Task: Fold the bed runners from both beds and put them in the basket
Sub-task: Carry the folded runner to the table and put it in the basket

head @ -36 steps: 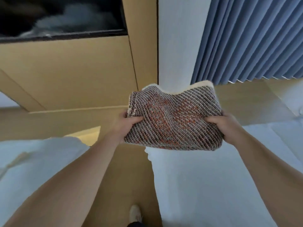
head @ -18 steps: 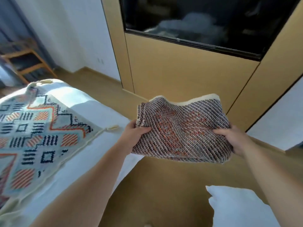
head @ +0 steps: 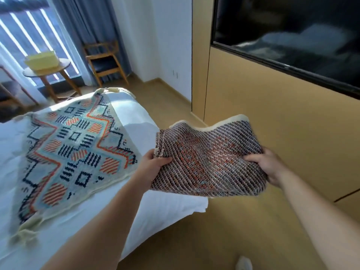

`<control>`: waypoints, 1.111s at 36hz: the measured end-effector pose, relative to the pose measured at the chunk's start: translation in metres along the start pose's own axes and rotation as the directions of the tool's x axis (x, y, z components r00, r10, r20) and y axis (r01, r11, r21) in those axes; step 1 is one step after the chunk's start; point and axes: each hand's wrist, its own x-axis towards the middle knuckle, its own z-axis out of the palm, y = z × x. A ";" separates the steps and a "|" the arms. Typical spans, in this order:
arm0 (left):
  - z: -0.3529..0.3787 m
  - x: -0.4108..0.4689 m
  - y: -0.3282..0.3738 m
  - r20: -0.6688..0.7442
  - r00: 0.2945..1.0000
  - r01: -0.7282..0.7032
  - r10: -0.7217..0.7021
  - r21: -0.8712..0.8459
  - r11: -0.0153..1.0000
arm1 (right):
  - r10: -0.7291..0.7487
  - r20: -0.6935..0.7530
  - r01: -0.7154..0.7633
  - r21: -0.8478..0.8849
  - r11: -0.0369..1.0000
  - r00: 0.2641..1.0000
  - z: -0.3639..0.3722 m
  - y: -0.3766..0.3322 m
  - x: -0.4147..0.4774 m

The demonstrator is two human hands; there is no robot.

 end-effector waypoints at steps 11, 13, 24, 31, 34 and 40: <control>0.069 0.052 0.033 -0.168 0.984 -0.083 0.061 -0.126 0.989 | -0.092 0.224 0.107 -0.059 0.992 0.970 -0.052 -0.094 0.119; 0.083 0.061 0.041 -0.189 0.980 -0.090 0.062 -0.145 0.985 | -0.096 0.254 0.116 -0.066 0.991 0.962 -0.060 -0.107 0.142; 0.100 0.147 0.078 -0.278 0.955 -0.152 0.104 -0.158 0.976 | -0.108 0.347 0.150 -0.099 0.984 0.932 -0.043 -0.166 0.266; 0.089 0.248 0.108 -0.292 0.952 -0.156 0.095 -0.193 0.969 | -0.123 0.383 0.180 -0.119 0.976 0.915 -0.004 -0.215 0.358; 0.081 0.291 0.126 -0.302 0.948 -0.160 0.100 -0.180 0.971 | -0.119 0.394 0.188 -0.143 0.972 0.911 0.010 -0.241 0.399; 0.069 0.359 0.167 -0.299 0.949 -0.151 0.096 -0.169 0.974 | -0.115 0.399 0.186 -0.144 0.972 0.910 0.037 -0.283 0.468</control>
